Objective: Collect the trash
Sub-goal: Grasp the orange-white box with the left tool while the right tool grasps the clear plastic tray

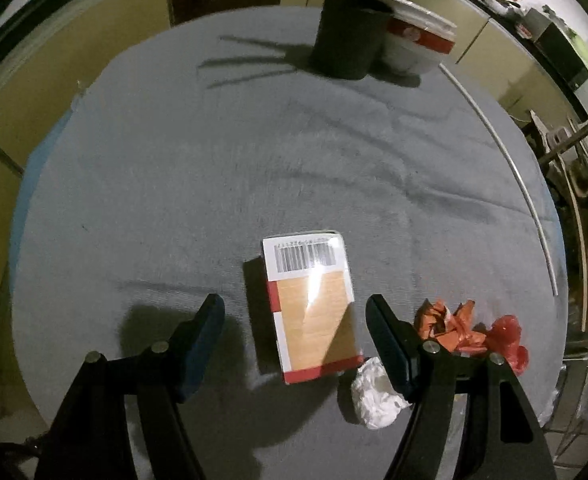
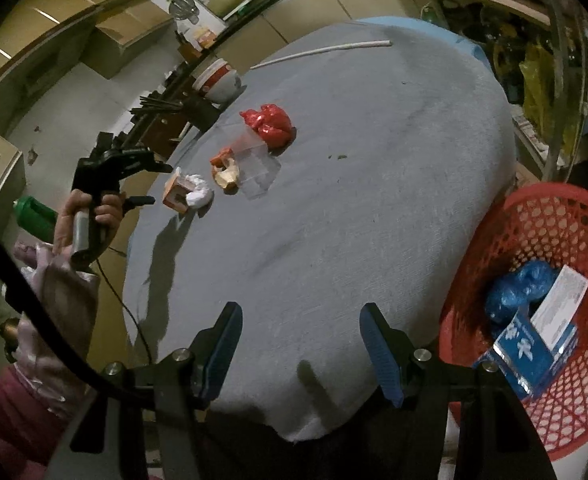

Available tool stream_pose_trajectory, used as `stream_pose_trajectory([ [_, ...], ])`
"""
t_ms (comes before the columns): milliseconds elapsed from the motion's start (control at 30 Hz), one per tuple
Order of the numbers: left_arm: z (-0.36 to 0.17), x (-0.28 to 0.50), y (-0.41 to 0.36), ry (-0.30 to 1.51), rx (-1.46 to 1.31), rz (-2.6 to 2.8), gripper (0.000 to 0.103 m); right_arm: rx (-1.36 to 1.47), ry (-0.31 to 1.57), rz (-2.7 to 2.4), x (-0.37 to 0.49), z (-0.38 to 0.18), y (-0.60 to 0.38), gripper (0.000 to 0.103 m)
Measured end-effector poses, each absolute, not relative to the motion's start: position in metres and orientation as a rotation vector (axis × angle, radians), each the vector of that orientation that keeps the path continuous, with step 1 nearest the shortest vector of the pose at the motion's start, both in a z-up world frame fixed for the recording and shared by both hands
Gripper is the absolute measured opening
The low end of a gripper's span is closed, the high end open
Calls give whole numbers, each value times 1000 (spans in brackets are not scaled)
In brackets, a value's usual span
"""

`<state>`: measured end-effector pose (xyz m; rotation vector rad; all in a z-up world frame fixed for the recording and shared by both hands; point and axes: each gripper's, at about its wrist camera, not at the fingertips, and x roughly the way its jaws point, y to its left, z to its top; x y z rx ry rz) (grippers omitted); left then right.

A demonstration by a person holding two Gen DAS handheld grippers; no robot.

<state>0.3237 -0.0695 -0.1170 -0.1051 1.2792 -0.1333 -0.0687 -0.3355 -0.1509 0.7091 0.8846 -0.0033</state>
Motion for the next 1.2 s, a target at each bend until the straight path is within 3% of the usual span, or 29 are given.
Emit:
stream_pose_trajectory([
  [67, -124, 325, -68, 1288, -116, -154, 73, 665, 882, -2, -54, -146, -335, 65],
  [200, -130, 326, -65, 1300, -167, -211, 50, 558, 849, 15, -14, -126, -329, 65],
  [433, -125, 308, -47, 1252, -111, -240, 49, 412, 801, 69, 82, -108, -309, 71],
  [833, -90, 209, -8, 1148, -56, -330, 49, 628, 868, 99, 166, -168, -324, 70],
  [867, -89, 203, -8, 1145, -58, -338, 49, 636, 867, 113, 167, -170, -322, 69],
  [933, -86, 191, -9, 1139, -55, -347, 49, 606, 872, 120, 168, -171, -315, 40],
  [1200, -79, 144, -16, 1115, -18, -381, 49, 574, 829, 132, 132, -149, -298, 40],
])
